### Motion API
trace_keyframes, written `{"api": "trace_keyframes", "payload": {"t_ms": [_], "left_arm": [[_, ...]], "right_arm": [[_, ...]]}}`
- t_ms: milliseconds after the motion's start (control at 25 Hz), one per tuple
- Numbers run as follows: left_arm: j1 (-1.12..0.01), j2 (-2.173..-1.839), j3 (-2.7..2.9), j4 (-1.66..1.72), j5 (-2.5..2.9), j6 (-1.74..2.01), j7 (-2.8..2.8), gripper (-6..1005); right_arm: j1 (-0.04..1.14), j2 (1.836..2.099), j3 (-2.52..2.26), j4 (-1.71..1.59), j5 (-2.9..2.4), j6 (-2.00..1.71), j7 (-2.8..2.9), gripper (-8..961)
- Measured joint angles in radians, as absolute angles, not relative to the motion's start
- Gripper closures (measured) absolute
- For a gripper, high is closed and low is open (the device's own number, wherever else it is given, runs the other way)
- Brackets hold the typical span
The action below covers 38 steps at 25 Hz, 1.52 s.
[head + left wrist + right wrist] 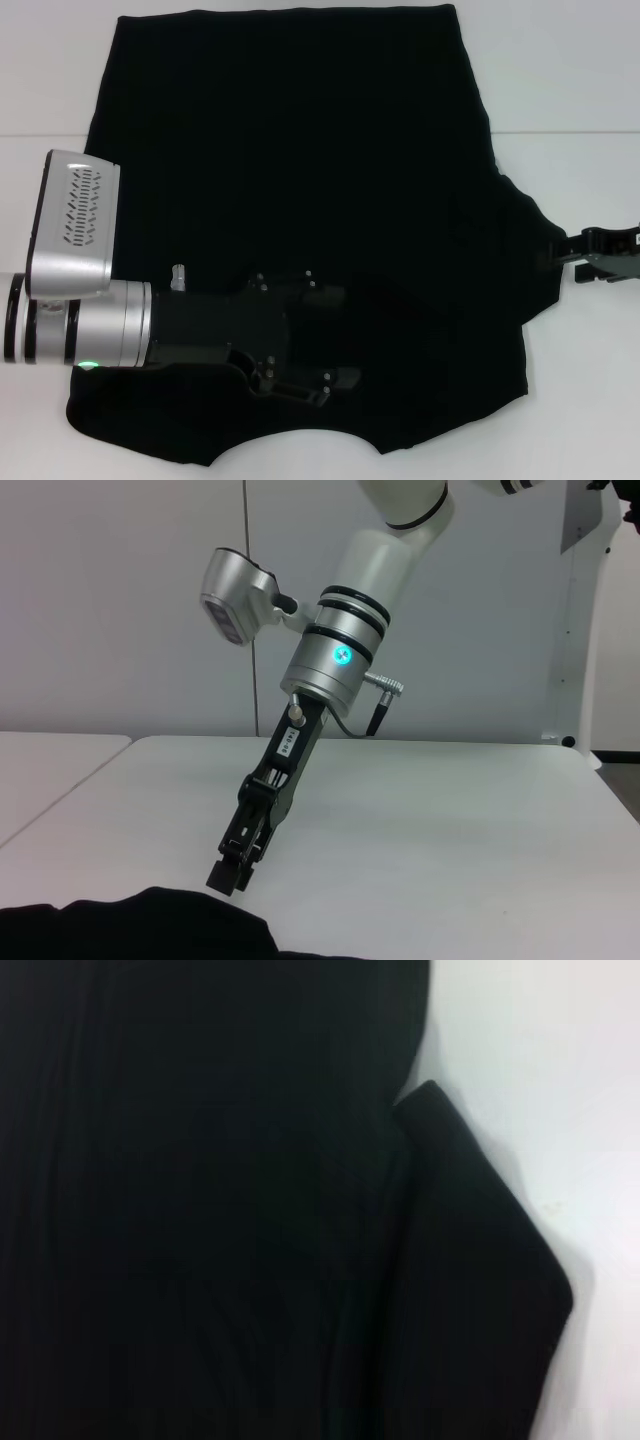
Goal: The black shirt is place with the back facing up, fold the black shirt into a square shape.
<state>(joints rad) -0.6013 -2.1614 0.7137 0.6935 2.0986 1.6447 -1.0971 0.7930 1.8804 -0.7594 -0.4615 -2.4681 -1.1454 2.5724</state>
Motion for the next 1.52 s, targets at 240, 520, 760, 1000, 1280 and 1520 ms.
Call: {"api": "trace_keyframes", "payload": {"t_ms": [240,520,760,1000,1280,1520], "left_arm": [[-0.601,-2.161,0.713,0.693,2.095,1.643,-1.101,98],[-0.603,-2.16,0.712,0.693,2.094,1.641,-1.109,99],[-0.604,-2.157,0.709,0.693,2.094,1.638,-1.119,99],[-0.604,-2.157,0.699,0.693,2.097,1.629,-1.122,99],[-0.604,-2.157,0.696,0.693,2.097,1.625,-1.123,98],[-0.601,-2.157,0.684,0.692,2.078,1.617,-1.128,98]], "right_arm": [[0.79,1.894,-0.761,-0.461,-2.469,-1.105,2.568,249],[0.802,1.914,-0.803,-0.45,-2.47,-1.049,2.57,278],[0.806,1.919,-0.812,-0.449,-2.47,-1.022,2.568,469],[0.809,1.924,-0.835,-0.449,-2.47,-1.001,2.563,856],[0.804,1.934,-0.859,-0.452,-2.47,-0.971,2.559,916],[0.778,1.922,-0.844,-0.466,-2.463,-0.97,2.531,950]]}}
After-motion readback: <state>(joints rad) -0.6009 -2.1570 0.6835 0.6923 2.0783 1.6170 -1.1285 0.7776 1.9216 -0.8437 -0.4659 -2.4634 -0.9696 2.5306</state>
